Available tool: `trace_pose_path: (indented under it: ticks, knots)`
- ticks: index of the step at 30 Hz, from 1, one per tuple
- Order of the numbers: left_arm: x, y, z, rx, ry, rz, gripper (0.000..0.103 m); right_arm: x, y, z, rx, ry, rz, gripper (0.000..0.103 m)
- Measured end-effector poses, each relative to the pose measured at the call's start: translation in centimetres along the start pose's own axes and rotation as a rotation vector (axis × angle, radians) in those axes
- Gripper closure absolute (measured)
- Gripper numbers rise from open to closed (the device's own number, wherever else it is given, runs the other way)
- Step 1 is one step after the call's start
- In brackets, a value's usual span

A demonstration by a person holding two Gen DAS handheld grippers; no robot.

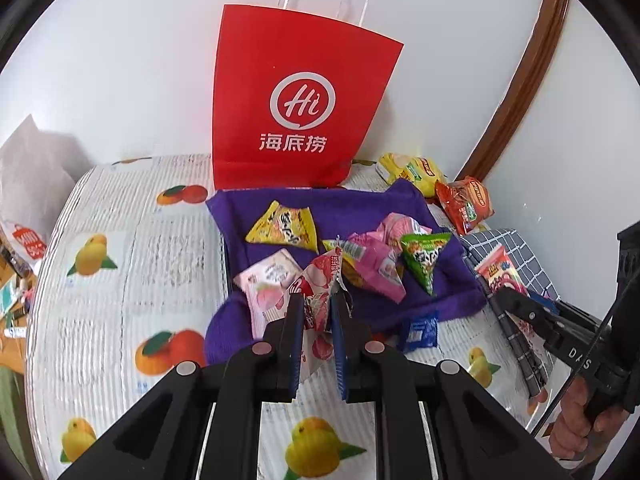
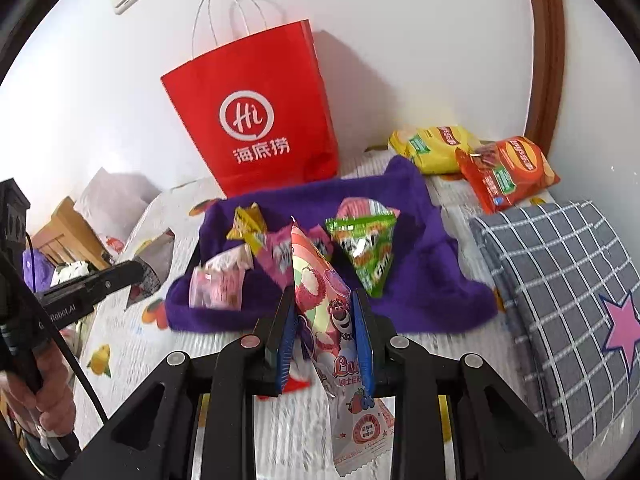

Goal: Organize snacks
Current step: 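Carry both held strawberry packets over the purple towel, then open the right tool to release the pink strawberry packet onto the towel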

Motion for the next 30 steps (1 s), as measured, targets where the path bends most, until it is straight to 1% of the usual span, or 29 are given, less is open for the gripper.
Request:
trace_pose_path:
  ticks: [9,15,21,25,30]
  knots:
    - [2.9,-1.9,-0.6,-0.014,0.000,-0.011,0.090,3.6,-2.8,-1.4,0.010,-0.003,0.011,0.076]
    - [4.1,-3.4,-1.1,-0.008,0.001,-0.022,0.090,5.4,-5.4,-2.2,0.029,-0.005,0.005,0.076]
    - [4.6,-5.1,-1.7,-0.005,0.013,-0.044,0.090,6.4,-8.0,-2.4,0.068,-0.031,-0.028,0.076]
    - [5.0,-5.8,-1.9,-0.003,0.022,-0.049,0.090,6.9,-9.2,-2.5,0.074,-0.028,-0.035,0.076]
    - [5.1,-6.8,-1.8,0.001,0.028,-0.063,0.090,6.5,-10.7,-2.5,0.071,-0.017,-0.057,0.076]
Point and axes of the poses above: each gripper's, at about its wrist camera, not at the fingertips, and y roughly against the way its jaws point, z to its right, x to its top, the point moved 6 cm from there along -y, roughly the way its jaws point, and after that the axes turned 1 degree about -z, right-handed, at the moved point
